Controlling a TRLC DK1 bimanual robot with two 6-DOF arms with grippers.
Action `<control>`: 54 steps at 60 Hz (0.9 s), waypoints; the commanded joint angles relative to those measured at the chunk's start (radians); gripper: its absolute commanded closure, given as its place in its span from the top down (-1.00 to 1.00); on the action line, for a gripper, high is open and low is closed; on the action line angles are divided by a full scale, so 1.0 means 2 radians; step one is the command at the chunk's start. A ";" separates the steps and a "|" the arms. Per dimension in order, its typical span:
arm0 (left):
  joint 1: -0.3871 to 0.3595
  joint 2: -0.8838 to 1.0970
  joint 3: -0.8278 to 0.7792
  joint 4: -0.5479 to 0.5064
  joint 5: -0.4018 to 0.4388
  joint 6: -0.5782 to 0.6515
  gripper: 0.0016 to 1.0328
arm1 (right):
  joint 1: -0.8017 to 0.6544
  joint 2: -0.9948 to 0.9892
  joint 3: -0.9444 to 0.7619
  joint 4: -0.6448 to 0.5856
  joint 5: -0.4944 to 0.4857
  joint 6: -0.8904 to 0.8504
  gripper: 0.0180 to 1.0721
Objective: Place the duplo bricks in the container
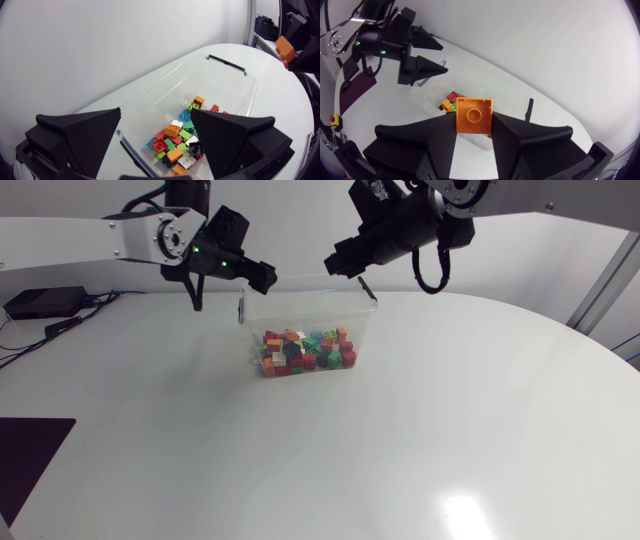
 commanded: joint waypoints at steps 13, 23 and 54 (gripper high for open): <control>0.019 -0.145 -0.126 0.024 -0.003 0.001 0.91 | -0.013 0.070 0.047 0.055 -0.009 -0.009 -0.38; 0.025 -0.203 -0.178 0.037 -0.003 0.003 0.91 | -0.013 0.116 0.071 0.086 -0.010 -0.012 -0.37; 0.049 -0.347 -0.309 0.030 -0.003 -0.007 0.91 | -0.013 0.158 0.076 0.115 0.035 -0.035 0.93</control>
